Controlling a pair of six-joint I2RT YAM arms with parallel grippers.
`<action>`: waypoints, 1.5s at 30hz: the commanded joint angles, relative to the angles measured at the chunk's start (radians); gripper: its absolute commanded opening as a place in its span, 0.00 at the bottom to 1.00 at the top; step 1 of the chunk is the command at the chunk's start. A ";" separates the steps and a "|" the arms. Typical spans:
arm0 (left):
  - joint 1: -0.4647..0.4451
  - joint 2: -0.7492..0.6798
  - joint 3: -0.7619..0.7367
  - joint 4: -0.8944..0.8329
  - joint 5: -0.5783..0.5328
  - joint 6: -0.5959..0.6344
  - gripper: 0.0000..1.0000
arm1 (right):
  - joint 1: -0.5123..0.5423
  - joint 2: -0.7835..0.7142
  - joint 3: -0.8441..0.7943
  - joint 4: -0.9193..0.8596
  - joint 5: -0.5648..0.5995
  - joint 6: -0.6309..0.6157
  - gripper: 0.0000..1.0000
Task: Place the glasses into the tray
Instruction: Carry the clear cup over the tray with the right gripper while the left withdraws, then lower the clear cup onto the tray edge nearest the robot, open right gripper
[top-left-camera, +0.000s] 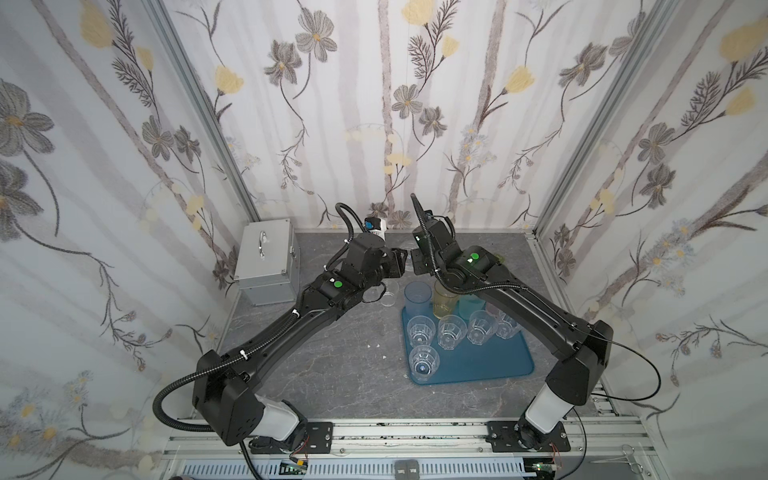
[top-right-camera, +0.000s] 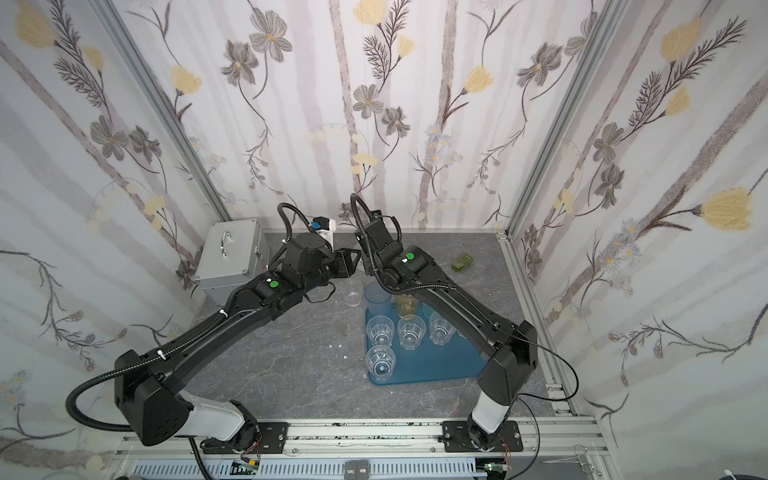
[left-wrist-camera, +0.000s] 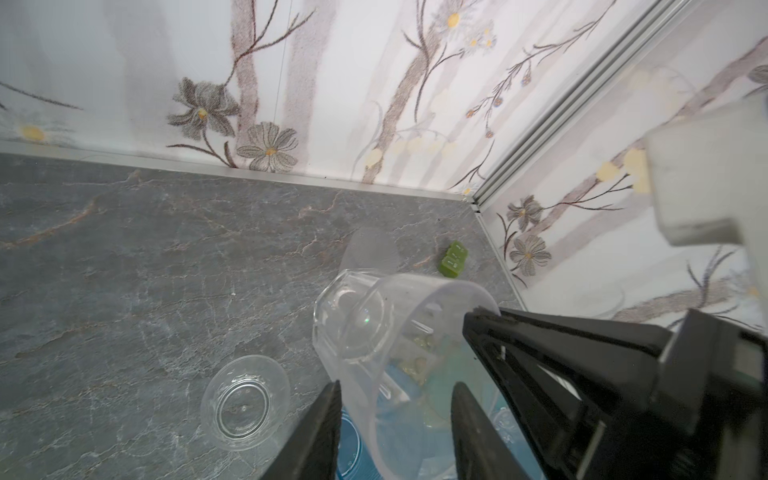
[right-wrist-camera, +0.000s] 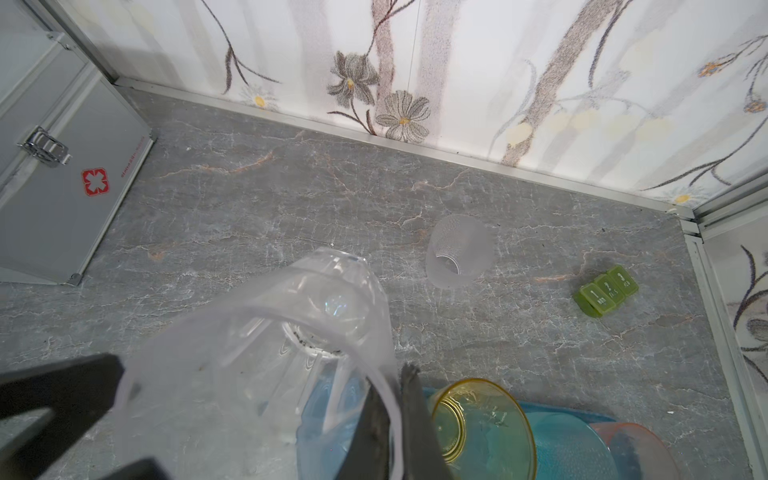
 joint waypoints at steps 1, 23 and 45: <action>0.000 -0.058 -0.046 0.030 -0.012 0.004 0.54 | -0.004 -0.051 -0.021 0.013 0.010 -0.013 0.05; -0.105 -0.197 -0.388 0.072 -0.228 -0.038 0.67 | -0.078 -0.617 -0.403 -0.497 -0.305 0.082 0.05; -0.158 -0.147 -0.435 0.151 -0.232 -0.034 0.69 | 0.024 -0.572 -0.785 -0.281 -0.308 0.240 0.05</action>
